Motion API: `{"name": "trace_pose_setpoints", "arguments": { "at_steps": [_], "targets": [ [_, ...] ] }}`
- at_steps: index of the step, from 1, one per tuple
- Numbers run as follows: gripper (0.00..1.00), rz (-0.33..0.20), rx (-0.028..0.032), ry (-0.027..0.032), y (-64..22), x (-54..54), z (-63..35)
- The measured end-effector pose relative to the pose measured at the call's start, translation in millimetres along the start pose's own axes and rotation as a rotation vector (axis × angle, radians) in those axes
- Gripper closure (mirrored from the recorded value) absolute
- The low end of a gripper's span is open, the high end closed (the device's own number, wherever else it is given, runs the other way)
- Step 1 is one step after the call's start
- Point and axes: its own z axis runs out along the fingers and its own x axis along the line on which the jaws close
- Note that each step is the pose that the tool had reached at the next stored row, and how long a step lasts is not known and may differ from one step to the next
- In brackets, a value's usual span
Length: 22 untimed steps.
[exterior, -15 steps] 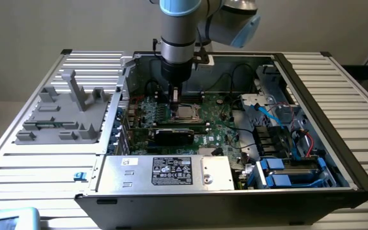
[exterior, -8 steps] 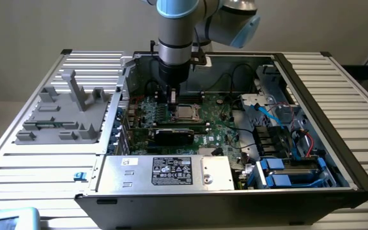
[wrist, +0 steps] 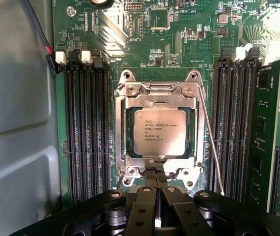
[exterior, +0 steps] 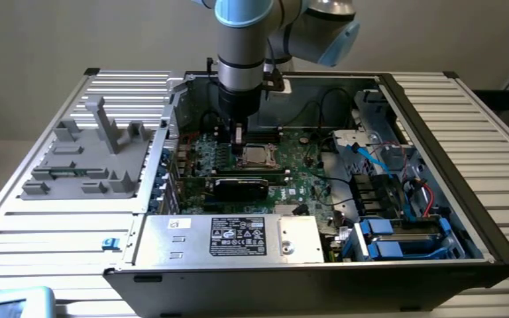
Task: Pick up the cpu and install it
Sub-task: 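Close the cpu cover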
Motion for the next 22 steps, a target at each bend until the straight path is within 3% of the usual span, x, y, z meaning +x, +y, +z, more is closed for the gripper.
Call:
{"name": "trace_pose_setpoints", "arguments": {
  "at_steps": [10,22],
  "targets": [
    [0.89,0.0,-0.0004,0.0002,-3.0,0.0,1.3],
    [0.89,0.0,-0.0013,0.001,-21.3,-0.4,-1.3]
  ]
}}
